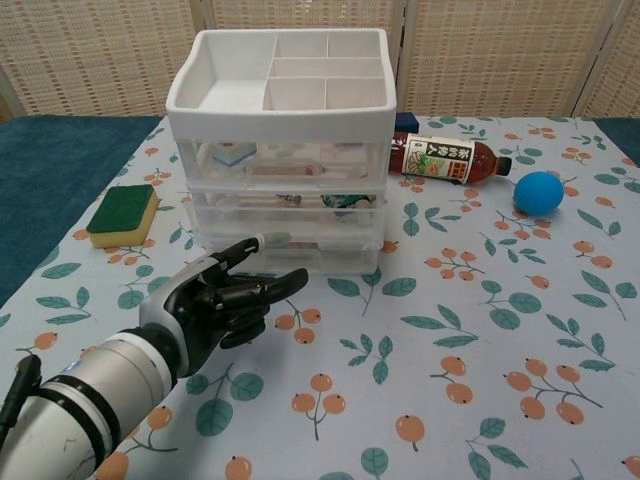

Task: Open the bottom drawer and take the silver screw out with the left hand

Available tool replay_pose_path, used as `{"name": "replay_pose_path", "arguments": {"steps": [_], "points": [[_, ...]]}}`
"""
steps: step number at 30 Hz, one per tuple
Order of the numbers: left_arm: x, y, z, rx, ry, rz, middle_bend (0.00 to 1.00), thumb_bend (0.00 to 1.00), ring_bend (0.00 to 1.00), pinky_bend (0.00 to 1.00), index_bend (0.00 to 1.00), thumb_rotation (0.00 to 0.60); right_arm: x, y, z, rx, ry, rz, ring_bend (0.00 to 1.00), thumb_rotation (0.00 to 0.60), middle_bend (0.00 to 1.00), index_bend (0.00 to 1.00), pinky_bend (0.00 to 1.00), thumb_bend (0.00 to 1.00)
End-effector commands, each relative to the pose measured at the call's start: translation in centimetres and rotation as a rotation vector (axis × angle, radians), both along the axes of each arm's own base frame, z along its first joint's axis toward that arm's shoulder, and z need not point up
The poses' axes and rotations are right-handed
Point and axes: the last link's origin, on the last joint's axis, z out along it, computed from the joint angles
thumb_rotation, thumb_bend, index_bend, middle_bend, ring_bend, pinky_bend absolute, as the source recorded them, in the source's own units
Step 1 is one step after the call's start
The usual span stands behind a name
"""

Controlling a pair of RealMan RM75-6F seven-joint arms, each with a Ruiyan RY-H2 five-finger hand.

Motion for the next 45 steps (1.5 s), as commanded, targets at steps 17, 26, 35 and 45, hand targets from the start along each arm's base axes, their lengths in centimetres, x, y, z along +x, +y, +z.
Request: {"name": "replay_pose_path", "arguments": {"steps": [17,26,35,45], "points": [[-1.3,-1.3,3.3,0.214,0.199,-0.154,0.95,0.27,0.97,1.00,0.32,0.511,-0.1,0.0,0.0,0.001,-0.002,0.003,0.00,0.600,0.00,0.00,0.00,0.13],[-2.4,-0.3,5.5,0.324,0.467,-0.353,0.95,0.26,0.97,1.00,0.29,0.496,0.0,0.1,0.4,-0.021,-0.006,0.014,0.00,0.600,0.00,0.00,0.00,0.13],[-2.7,0.9,6.2,0.371,0.678,-0.441,0.95,0.26,0.97,1.00,0.23,0.453,0.6,-0.1,1.2,-0.054,0.010,0.039,0.00,0.600,0.00,0.00,0.00,0.13],[-3.0,1.5,6.0,0.380,0.796,-0.478,0.95,0.26,0.97,1.00,0.20,0.423,0.7,0.1,1.9,-0.084,0.019,0.037,0.00,0.600,0.00,0.00,0.00,0.13]]}}
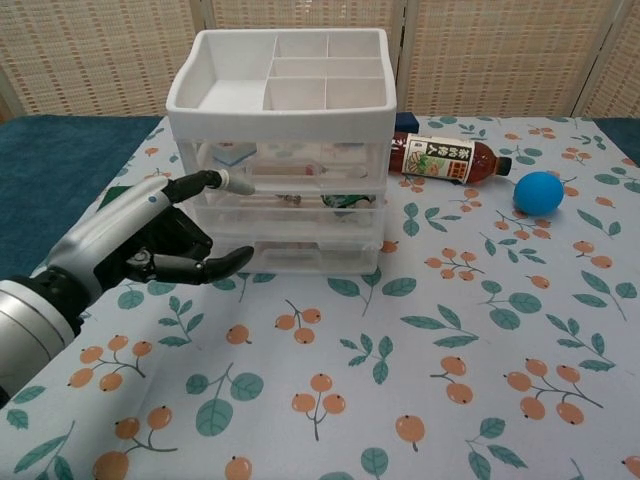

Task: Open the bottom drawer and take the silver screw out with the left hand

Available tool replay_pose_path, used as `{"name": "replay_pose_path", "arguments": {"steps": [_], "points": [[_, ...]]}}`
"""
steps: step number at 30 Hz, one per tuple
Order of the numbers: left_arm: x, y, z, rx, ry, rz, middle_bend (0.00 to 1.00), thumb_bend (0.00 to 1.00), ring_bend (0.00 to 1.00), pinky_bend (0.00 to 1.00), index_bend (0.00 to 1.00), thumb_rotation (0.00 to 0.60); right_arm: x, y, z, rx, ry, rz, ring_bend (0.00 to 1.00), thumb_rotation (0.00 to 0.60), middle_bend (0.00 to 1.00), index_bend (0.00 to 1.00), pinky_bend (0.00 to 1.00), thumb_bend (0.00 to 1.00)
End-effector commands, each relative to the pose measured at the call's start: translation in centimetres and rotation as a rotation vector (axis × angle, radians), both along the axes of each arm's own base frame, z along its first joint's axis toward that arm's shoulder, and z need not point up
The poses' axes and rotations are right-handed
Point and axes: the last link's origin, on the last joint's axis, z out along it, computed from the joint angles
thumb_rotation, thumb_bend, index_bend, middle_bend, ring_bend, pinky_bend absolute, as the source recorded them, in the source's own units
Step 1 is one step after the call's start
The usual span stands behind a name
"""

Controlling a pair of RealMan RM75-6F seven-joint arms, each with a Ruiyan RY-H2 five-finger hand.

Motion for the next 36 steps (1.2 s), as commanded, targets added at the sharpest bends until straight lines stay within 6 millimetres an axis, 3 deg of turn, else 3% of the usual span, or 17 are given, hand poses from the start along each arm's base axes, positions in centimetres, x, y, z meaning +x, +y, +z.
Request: {"name": "replay_pose_path", "arguments": {"steps": [1,27,36], "points": [[0.0,0.2,-0.1,0.001,0.024,-0.004,0.95,0.26,0.97,1.00,0.20,0.425,-0.1,0.0,0.1,-0.005,-0.002,-0.003,0.00,0.600,0.00,0.00,0.00,0.13],[1.3,1.6,-1.3,0.007,0.167,-0.040,0.95,0.26,0.97,1.00,0.20,0.438,-1.0,0.4,0.1,-0.007,-0.015,-0.034,0.00,0.600,0.00,0.00,0.00,0.13],[1.8,1.9,-1.5,0.004,0.181,-0.048,0.95,0.31,0.97,1.00,0.20,0.588,-1.3,0.3,0.0,-0.004,-0.018,-0.042,0.00,0.600,0.00,0.00,0.00,0.13]]}}
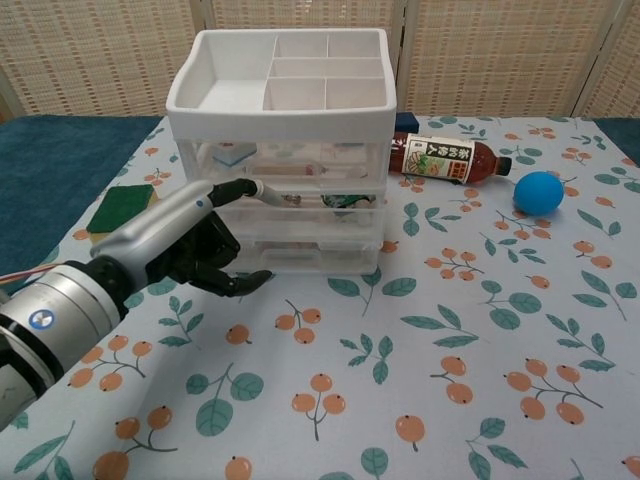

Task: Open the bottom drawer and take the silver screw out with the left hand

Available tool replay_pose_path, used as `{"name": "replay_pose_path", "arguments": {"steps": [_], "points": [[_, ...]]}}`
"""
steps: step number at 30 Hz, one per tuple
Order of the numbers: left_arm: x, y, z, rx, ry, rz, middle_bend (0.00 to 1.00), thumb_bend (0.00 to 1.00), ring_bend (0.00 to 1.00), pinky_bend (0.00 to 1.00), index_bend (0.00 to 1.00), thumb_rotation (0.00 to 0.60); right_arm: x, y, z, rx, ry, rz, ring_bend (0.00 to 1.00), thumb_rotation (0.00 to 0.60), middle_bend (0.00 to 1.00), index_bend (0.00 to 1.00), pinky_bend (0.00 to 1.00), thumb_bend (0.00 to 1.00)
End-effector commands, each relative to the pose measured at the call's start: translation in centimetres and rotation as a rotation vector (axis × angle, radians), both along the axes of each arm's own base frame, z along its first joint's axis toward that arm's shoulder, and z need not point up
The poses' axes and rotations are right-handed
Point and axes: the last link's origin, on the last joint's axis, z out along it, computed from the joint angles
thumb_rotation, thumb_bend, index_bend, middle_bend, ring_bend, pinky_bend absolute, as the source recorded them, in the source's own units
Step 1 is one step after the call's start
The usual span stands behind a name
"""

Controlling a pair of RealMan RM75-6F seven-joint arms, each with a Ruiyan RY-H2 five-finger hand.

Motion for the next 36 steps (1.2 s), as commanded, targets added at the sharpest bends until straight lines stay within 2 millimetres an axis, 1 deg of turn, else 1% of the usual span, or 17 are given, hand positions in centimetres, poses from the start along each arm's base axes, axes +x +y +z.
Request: {"name": "replay_pose_path", "arguments": {"steps": [1,3,10,18,27,36], "points": [[0.0,0.1,-0.1,-0.001,0.005,-0.001,0.95,0.31,0.97,1.00,0.20,0.592,-0.1,-0.1,0.0,0.000,0.000,-0.002,0.00,0.600,0.00,0.00,0.00,0.13],[0.0,0.1,-0.1,-0.002,0.014,-0.003,0.95,0.31,0.97,1.00,0.20,0.600,-0.1,-0.1,0.0,0.002,-0.002,-0.004,0.00,0.600,0.00,0.00,0.00,0.13],[0.1,0.2,-0.3,0.002,0.054,-0.023,0.95,0.31,0.97,1.00,0.24,0.600,-0.3,-0.3,-0.1,0.005,-0.004,-0.006,0.00,0.600,0.00,0.00,0.00,0.13],[0.2,0.1,-0.3,-0.005,0.075,-0.032,0.95,0.31,0.97,1.00,0.26,0.600,-0.3,-0.4,-0.3,0.011,-0.007,-0.007,0.00,0.600,0.00,0.00,0.00,0.13],[0.0,-0.5,0.0,-0.017,0.090,-0.054,0.95,0.31,0.97,1.00,0.31,0.600,-0.4,-0.5,-0.3,0.013,-0.008,-0.009,0.00,0.600,0.00,0.00,0.00,0.13],[-0.4,-1.6,0.5,-0.034,0.102,-0.085,0.95,0.31,0.97,1.00,0.34,0.600,-0.2,-0.5,-0.3,0.014,-0.006,-0.004,0.00,0.600,0.00,0.00,0.00,0.13]]}}
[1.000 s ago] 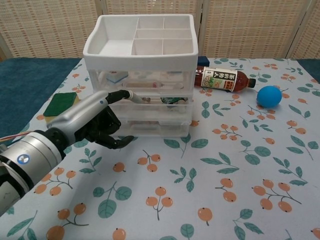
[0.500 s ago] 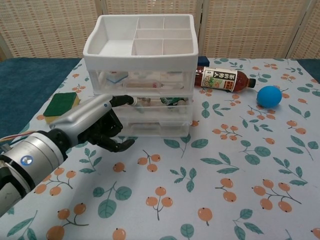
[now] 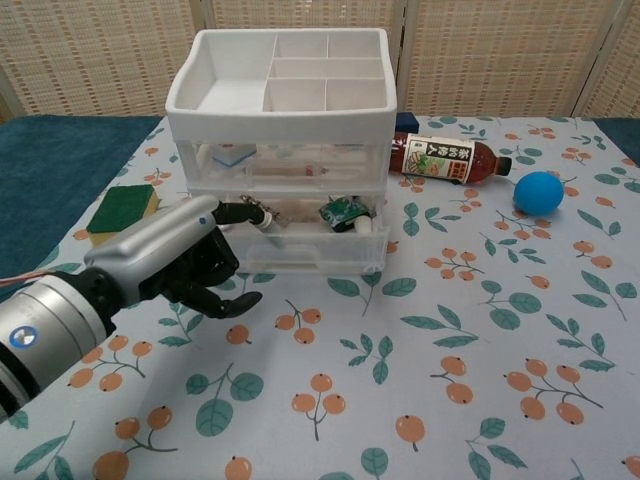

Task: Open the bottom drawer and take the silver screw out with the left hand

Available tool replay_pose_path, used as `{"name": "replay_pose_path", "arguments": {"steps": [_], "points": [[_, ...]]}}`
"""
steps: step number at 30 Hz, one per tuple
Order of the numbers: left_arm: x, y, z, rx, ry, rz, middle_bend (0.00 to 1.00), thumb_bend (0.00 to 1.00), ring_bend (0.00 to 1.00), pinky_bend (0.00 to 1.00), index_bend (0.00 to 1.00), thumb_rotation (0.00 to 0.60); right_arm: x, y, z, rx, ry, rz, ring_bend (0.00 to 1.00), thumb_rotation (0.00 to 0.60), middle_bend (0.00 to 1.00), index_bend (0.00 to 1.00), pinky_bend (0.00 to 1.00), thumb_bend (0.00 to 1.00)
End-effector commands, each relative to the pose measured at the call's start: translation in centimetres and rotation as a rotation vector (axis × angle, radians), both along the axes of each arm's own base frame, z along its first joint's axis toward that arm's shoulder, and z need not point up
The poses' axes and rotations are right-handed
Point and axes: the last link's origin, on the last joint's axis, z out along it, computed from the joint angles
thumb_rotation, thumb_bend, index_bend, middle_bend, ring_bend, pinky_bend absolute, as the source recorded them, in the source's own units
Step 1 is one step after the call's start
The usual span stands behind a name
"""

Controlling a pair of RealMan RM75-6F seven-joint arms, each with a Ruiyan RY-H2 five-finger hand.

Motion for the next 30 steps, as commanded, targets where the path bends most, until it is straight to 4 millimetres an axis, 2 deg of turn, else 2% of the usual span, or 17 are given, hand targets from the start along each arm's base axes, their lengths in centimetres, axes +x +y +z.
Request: {"name": "replay_pose_path", "arguments": {"steps": [1,30], "points": [[-0.1,-0.4,0.2,-0.005,0.002,-0.008,0.95,0.31,0.97,1.00,0.35,0.600,0.0,0.0,0.0,0.000,0.000,0.001,0.00,0.600,0.00,0.00,0.00,0.13],[0.1,-2.8,0.9,-0.047,0.005,-0.030,0.95,0.31,0.96,1.00,0.36,0.598,-0.1,0.2,0.0,-0.003,-0.005,-0.001,0.00,0.600,0.00,0.00,0.00,0.13]]}}
